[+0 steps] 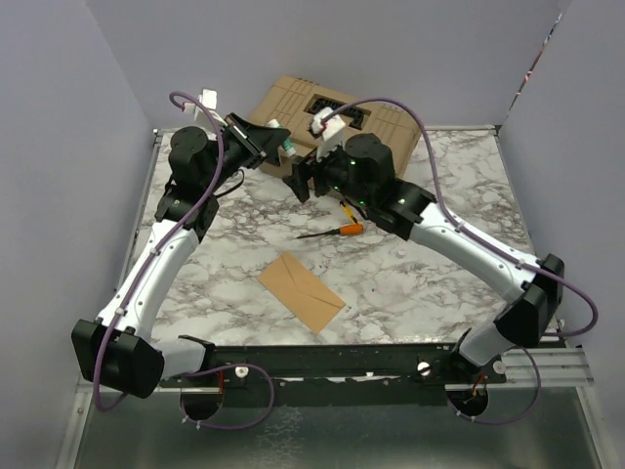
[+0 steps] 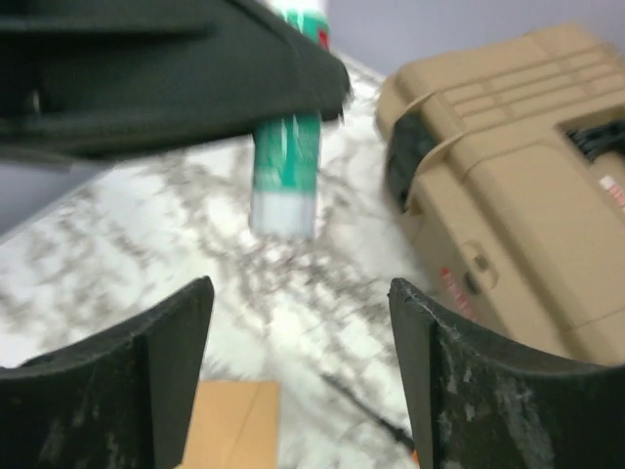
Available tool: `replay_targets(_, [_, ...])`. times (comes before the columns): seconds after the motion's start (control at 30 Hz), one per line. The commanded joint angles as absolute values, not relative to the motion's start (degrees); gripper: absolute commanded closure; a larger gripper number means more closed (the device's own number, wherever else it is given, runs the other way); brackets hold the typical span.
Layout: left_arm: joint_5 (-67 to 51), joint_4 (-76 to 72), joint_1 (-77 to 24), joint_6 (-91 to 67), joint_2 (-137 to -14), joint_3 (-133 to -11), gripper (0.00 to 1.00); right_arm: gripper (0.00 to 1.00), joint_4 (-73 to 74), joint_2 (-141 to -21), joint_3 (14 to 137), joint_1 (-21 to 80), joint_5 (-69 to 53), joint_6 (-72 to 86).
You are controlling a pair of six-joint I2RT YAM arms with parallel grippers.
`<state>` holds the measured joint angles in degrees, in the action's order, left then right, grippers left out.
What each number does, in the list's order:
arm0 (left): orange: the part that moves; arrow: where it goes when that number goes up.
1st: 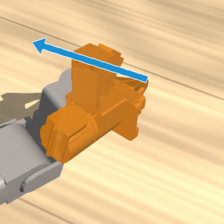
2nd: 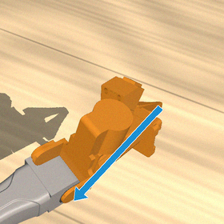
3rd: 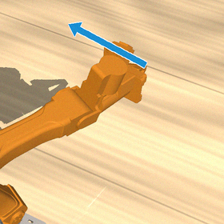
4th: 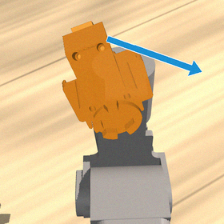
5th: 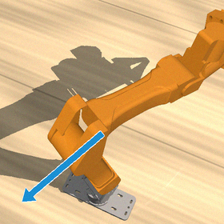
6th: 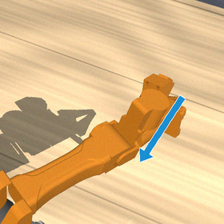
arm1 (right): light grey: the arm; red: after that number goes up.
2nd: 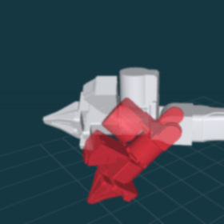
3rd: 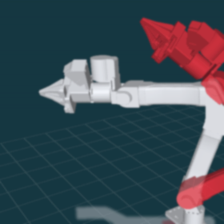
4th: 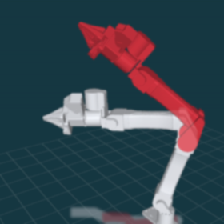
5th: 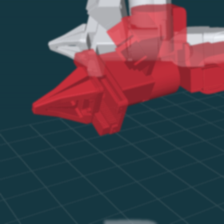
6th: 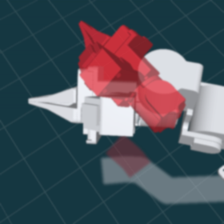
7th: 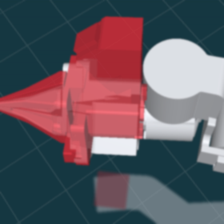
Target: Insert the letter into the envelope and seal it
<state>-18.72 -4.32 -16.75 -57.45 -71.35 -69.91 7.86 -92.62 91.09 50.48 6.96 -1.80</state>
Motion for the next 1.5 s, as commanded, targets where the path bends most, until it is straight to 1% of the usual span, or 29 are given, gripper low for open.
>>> replay_targets(0.0, [-30.9,-10.66,-15.85,-51.06,-69.43,-70.39,1.0,0.24,6.75,-81.3,81.0,45.66,-13.03,14.07])
replay_targets(0.1, [-35.79,-14.79,-15.74,-51.05,-68.44,-69.47,1.0,0.24,-5.01,-75.38,72.45,42.26,-22.6,25.17])
replay_targets(0.2, [-41.9,-22.15,-15.85,-53.76,-67.79,-68.35,1.0,0.24,-15.74,-73.84,67.53,41.14,-28.01,35.33])
replay_targets(0.3, [-48.75,-32.88,-16.38,-57.73,-67.68,-67.23,1.0,0.22,-22.41,-75.23,67.66,40.95,-30.08,44.85])
replay_targets(0.47, [-52.42,-36.47,-16.61,-58.77,-67.29,-68.19,1.0,0.23,-32.99,-77.88,68.39,40.88,-33.96,53.4])
replay_targets(0.57, [-53.51,-37.16,-16.78,-59.22,-67.24,-68.53,1.0,0.27,-34.69,-79.43,69.78,40.95,-35.92,53.99])
replay_targets(0.7, [-53.83,-37.53,-16.79,-59.41,-66.84,-68.43,1.0,0.33,-42.71,-80.86,69.44,40.82,-38.33,57.21])
replay_targets(0.77, [-53.87,-37.58,-16.79,-59.5,-66.8,-68.38,1.0,0.38,-45.89,-81.7,69.67,40.63,-38.92,59.89])
replay_targets(0.83, [-53.83,-37.7,-16.79,-59.66,-66.69,-68.33,1.0,0.46,-47.72,-82.41,69.89,40.46,-39.37,61.58])
replay_targets(0.9, [-53.77,-37.87,-16.84,-59.67,-66.62,-68.17,1.0,0.55,-47.88,-83.05,70.36,40.24,-40.14,62.19])
replay_targets(1.03, [-52.64,-37.96,-16.79,-59.98,-66.4,-67.81,1.0,0.83,-47.39,-84.41,71.88,40.22,-42.17,61.47])
replay_targets(1.1, [-51.41,-38.1,-16.94,-60.22,-66.23,-67.58,1.0,0.94,-44.67,-85.42,74.23,40.25,-43.63,59.5])
replay_targets(1.17, [-50.28,-38.39,-17.43,-60.34,-66.13,-67.16,1.0,0.99,-39.16,-86.46,77.16,40.32,-43.78,55.66])
replay_targets(1.27, [-47.59,-38.5,-17.74,-60.21,-65.61,-66.0,1.0,1.0,-27.46,-87.27,81.57,40.28,-39.51,46.1])
replay_targets(1.37, [-43.06,-38.5,-17.79,-61.11,-65.01,-64.08,1.0,1.0,-15.83,-88.83,86.01,40.68,-31.9,32.78])
replay_targets(1.47, [-37.47,-36.8,-17.8,-62.7,-64.46,-62.8,1.0,1.0,-5.97,-90.76,90.29,42.47,-20.22,20.62])
